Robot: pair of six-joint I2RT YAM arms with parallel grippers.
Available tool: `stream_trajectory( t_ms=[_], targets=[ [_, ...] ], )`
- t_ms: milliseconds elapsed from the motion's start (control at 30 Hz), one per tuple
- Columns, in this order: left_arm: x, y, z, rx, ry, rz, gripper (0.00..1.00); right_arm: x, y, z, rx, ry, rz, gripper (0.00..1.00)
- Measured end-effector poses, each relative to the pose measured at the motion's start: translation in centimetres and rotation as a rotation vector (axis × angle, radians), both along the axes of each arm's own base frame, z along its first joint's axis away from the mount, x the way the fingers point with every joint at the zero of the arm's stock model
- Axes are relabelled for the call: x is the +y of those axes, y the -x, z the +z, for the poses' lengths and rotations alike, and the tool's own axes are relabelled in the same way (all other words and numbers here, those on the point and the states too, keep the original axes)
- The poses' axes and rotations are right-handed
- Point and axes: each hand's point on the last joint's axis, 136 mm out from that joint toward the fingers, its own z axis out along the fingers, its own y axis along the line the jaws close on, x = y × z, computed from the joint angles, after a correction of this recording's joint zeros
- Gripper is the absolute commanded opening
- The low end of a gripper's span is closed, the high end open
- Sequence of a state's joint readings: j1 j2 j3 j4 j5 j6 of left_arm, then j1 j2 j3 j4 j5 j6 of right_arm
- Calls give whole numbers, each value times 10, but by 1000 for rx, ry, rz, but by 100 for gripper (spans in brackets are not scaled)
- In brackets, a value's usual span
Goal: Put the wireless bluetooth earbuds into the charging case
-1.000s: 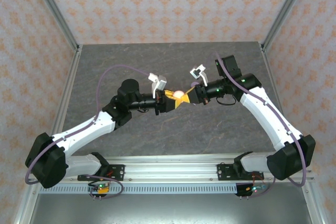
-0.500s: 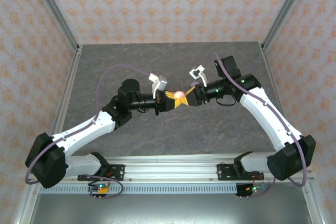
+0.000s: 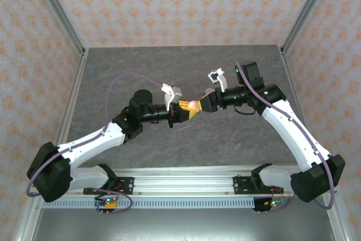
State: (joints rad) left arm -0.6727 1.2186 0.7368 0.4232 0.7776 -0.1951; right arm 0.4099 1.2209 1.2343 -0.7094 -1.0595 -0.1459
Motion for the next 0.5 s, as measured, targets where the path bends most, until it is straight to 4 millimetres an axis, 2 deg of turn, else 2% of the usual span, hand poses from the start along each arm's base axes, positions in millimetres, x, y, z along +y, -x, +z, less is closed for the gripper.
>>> stream_trajectory(
  t_ms=[333,500],
  targets=[
    [0,-1,2,-26,2,7,3,-2,-7,-7,10,29,-35,65],
    [-1,-1,-3,-27,-20,13,3,-4,-18,-8,5,47,-95,65]
  ],
)
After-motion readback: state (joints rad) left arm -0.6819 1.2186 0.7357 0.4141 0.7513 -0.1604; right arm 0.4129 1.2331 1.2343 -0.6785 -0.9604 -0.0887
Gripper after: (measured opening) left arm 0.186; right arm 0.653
